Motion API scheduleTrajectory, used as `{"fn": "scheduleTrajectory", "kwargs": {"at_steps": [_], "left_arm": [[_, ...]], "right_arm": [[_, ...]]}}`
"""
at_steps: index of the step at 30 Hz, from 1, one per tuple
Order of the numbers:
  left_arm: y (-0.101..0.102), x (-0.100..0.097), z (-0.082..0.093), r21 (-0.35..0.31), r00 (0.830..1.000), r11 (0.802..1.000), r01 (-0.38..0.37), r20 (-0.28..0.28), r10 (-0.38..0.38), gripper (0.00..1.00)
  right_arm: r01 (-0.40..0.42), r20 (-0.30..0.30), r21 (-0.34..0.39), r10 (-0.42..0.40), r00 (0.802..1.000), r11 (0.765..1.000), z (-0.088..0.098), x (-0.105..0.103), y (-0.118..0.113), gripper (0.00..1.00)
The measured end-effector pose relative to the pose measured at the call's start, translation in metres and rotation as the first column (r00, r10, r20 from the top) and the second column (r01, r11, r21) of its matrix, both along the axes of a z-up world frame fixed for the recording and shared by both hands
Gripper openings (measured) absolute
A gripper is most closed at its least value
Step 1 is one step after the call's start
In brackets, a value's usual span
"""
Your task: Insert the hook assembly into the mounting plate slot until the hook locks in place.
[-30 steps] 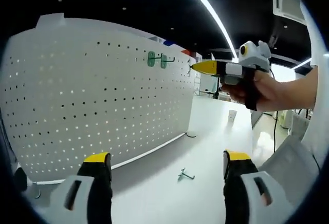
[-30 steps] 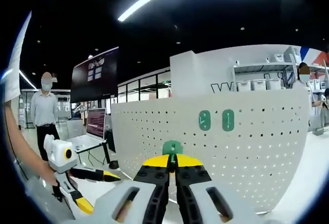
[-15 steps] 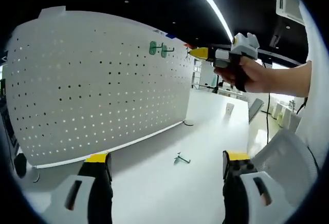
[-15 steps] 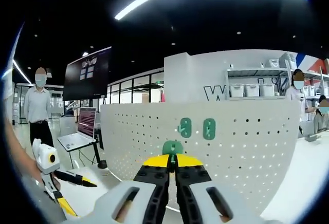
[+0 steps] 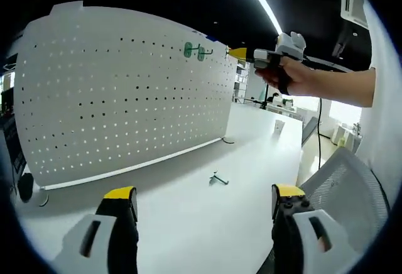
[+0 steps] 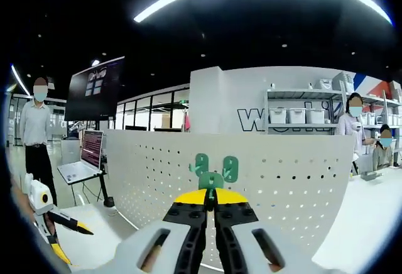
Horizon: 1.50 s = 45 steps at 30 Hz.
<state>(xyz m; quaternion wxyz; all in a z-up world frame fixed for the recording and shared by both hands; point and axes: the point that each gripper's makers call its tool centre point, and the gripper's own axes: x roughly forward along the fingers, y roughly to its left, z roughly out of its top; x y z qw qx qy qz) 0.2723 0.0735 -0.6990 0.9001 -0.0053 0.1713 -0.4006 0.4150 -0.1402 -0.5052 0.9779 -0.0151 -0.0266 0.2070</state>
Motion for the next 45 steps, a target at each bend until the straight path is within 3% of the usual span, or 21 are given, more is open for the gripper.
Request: {"fn": "scheduleTrajectory", "kwargs": {"at_steps": [17,30,45], "left_arm": [[0.002,-0.001,-0.004,0.001,1.000,1.000,-0.009,-0.006,0.009,0.90],[0.003,-0.003,-0.014,0.028,1.000,1.000,-0.003,-0.025,0.003,0.90],[0.005,-0.005,-0.026,0.069,0.998,0.998,0.006,-0.056,-0.003,0.90]], "right_arm": [[0.161,0.027,-0.041,-0.160,0.987,0.986,0.016,0.037,-0.034,0.01],[0.195,0.032,-0.059,-0.193,0.981,0.979,0.019,0.059,-0.039,0.01],[0.211,0.031,-0.084,-0.209,0.977,0.974,0.017,0.068,-0.044,0.01]]}}
